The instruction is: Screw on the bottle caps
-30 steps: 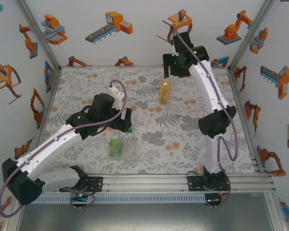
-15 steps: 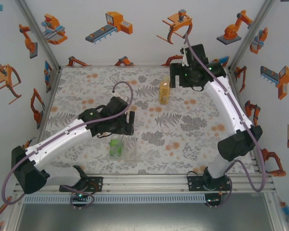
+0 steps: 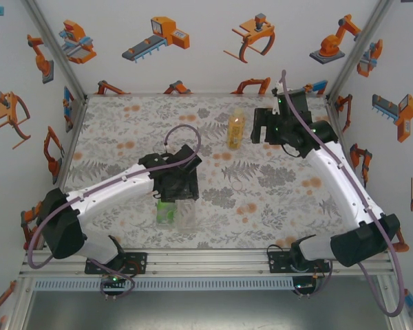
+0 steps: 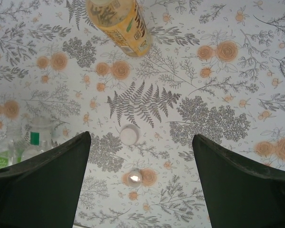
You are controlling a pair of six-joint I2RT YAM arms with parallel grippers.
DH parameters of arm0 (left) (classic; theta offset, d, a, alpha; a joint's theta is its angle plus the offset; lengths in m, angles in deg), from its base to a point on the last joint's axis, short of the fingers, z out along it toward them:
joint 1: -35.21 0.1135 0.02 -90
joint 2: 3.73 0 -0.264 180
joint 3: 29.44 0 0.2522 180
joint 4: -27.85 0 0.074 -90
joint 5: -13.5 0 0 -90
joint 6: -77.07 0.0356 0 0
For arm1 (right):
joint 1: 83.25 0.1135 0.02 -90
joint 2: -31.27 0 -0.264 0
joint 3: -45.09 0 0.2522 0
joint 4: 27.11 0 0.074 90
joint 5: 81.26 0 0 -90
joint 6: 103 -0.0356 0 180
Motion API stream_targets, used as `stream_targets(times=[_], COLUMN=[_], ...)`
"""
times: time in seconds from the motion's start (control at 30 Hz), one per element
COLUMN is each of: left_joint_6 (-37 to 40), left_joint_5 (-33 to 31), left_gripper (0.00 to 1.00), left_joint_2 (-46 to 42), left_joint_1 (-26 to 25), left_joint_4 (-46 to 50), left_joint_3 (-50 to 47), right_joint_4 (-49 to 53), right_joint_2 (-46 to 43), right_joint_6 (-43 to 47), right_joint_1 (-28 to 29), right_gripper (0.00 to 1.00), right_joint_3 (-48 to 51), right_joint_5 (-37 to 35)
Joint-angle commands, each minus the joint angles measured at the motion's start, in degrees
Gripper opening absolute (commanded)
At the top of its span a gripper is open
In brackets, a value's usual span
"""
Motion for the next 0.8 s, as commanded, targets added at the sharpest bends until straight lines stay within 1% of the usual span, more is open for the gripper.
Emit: stream_targets(times=[0.0, 0.17, 0.33, 0.47, 0.63, 0.77], left_joint_6=[-4.0, -3.9, -3.2, -1.5, 1.3, 4.9], left_joint_5=[0.2, 2.2, 2.5, 2.0, 2.7, 3.0], left_gripper=[0.66, 0.61, 0.62, 0.64, 0.64, 0.58], left_joint_2=[0.5, 2.6, 6.5, 9.0, 11.4, 13.1], left_joint_1=[-0.2, -0.2, 0.1, 0.2, 0.8, 1.2], left_joint_4=[1.0, -2.1, -1.7, -0.7, -1.7, -3.3], left_joint_3=[-1.8, -2.9, -1.2, 0.1, 1.0, 2.1], right_joint_4=[-1.5, -1.5, -1.0, 0.0, 0.3, 0.5], right_joint_2=[-0.7, -0.3, -0.5, -1.0, -1.3, -1.4], right_joint_6=[-0.9, -0.5, 0.2, 0.6, 0.7, 0.4], right_joint_1=[-0.2, -0.3, -0.3, -0.3, -0.3, -0.2], right_gripper=[0.78, 0.78, 0.77, 0.77, 0.77, 0.77], right_joint_3=[1.2, 1.7, 1.9, 1.9, 2.7, 2.7], right_joint_5=[0.4, 1.0, 1.6, 0.8, 0.1, 0.3])
